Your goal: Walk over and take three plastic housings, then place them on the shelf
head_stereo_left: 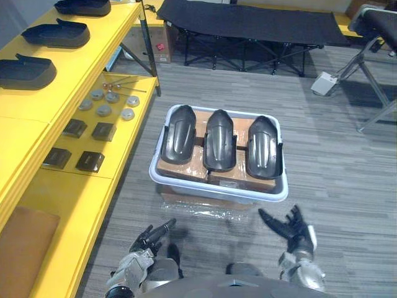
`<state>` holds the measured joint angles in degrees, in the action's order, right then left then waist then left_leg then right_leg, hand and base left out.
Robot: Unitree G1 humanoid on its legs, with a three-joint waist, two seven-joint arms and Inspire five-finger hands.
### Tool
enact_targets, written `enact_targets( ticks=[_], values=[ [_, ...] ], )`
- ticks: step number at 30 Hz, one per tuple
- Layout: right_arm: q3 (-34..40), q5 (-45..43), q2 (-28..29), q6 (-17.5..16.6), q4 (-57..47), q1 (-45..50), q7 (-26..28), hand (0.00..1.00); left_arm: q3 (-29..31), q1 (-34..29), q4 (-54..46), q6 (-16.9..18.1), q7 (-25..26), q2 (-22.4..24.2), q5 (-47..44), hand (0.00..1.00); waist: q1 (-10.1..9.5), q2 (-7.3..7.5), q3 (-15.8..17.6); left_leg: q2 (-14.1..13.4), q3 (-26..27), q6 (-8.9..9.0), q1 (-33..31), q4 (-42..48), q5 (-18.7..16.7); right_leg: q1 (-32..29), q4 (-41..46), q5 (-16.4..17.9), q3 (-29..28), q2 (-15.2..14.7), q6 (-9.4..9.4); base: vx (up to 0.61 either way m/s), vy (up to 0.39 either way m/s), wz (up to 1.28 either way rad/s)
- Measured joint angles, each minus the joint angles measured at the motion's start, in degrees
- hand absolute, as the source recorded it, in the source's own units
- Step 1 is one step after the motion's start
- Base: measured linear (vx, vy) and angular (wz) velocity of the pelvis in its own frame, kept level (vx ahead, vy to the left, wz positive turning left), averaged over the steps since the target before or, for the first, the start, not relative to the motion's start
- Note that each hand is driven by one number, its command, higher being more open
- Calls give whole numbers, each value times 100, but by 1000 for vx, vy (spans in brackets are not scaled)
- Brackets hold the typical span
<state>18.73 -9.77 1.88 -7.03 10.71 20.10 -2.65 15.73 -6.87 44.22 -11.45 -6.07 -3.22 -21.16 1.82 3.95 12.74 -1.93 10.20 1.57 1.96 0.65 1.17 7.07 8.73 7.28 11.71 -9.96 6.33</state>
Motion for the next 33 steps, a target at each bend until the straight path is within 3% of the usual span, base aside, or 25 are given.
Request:
enact_targets(
  ticks=[5,8,11,13,18,21,23,26,33],
  values=[
    [884,-752,-699,-62,-671,-144,595,100,-156,-237,-34,133,-136,-256,46,100,45,74,116,-29,85,-17,-184,112,-131,-135,-70,-155,-279,69,0,-98,48,-15],
    [1087,-1130,-1250,142,-683,-665,721,100,-164,-321,-23,146,-215,-462,119,100,71,156,389,-30,50,-22,-695,477,-142,-336,-349,-133,-366,77,-69,-157,21,4],
    [1118,-1512,-1892,330,-207,-1690,544,100,-188,-311,-30,220,-222,-523,118,100,71,-3,890,-117,-121,-46,-1091,792,-85,-545,-343,-221,-285,168,-66,-197,5,20],
    [1126,-1600,-2385,553,479,-2457,195,100,-199,-220,-154,403,-284,-538,102,100,-56,-117,1114,-178,-291,-52,-1565,1126,-65,-812,-305,-309,-172,232,-39,-158,2,32],
    [1090,-1641,-3411,813,1946,-3823,-154,100,-425,33,-321,537,-397,-590,123,100,-284,-344,1409,-245,-572,-198,-2337,1848,-182,-1150,-193,-446,8,347,-63,-63,36,23],
    [941,-1825,-4158,904,2583,-4716,-460,100,-696,330,-291,615,-400,-596,80,100,-371,-627,1555,-242,-678,-276,-2815,2301,-334,-1535,168,-394,-8,326,-36,-57,95,10],
    [876,-1825,-4334,905,2584,-4924,-579,100,-843,490,-205,653,-392,-588,-77,100,-452,-710,1596,-212,-672,-281,-2994,2423,-414,-1791,493,-237,-33,253,1,-63,87,2],
    [820,-1824,-4336,960,2550,-5042,-736,100,-923,622,-191,657,-394,-552,-182,100,-531,-711,1599,-123,-674,-314,-3199,2552,-430,-2167,1054,29,-24,95,31,-55,39,12],
    [586,-1736,-4366,1567,2393,-5338,-731,100,-1011,831,-251,667,-392,-355,-530,100,-629,-818,1671,-57,-653,-331,-3738,2996,-501,-2994,2213,539,-10,-191,10,-63,-16,6]
  ],
)
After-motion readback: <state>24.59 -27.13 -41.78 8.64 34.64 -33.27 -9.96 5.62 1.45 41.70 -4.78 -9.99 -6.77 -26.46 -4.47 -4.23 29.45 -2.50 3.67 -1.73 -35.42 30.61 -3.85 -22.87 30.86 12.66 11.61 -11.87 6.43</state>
